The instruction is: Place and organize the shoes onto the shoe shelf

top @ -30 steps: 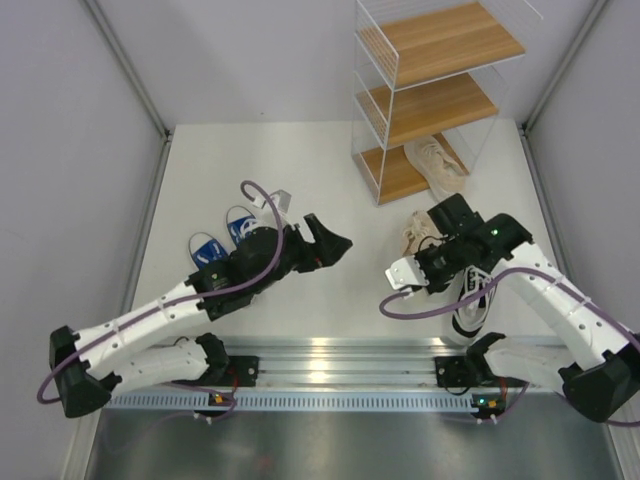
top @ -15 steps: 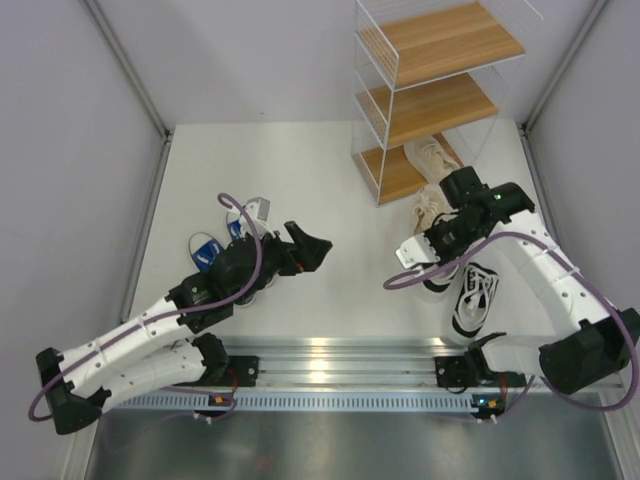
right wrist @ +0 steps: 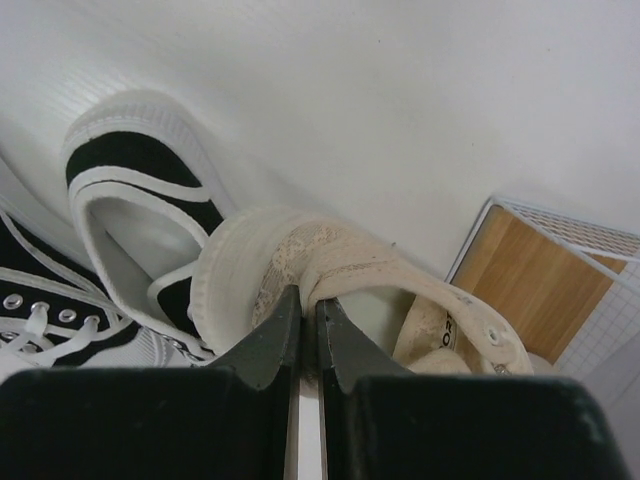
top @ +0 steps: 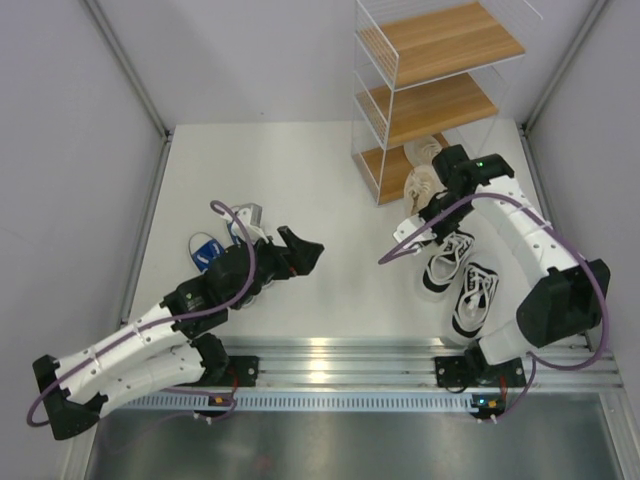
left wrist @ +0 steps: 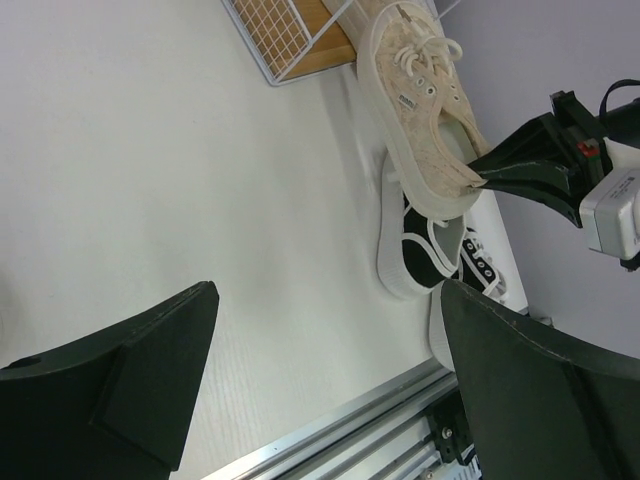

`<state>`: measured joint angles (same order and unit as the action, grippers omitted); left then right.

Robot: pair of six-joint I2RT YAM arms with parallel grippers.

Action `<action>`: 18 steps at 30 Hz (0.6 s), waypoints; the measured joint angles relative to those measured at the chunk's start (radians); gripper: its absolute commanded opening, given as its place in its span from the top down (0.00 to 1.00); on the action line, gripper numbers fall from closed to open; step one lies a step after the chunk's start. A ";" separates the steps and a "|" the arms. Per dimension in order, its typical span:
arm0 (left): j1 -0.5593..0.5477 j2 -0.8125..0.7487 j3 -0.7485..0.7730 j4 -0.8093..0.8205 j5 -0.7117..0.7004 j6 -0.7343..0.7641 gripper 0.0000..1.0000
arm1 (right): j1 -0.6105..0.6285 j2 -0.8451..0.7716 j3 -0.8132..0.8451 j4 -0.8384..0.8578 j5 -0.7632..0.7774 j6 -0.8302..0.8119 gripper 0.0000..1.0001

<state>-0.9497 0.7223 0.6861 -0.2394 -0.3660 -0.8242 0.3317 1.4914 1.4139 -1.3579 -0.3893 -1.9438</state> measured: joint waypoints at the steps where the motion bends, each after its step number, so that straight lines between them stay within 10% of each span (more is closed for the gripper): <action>1: 0.000 -0.001 -0.002 0.000 -0.002 0.001 0.02 | -0.007 0.014 0.006 0.003 0.003 -0.003 1.00; 18: 0.035 0.045 -0.021 0.009 -0.012 0.022 0.02 | -0.039 0.186 0.122 0.069 0.007 -0.013 1.00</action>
<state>-0.9146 0.7670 0.6647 -0.2306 -0.3779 -0.8021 0.2928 1.6775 1.5364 -1.2884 -0.3820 -1.9572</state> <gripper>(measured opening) 0.982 0.043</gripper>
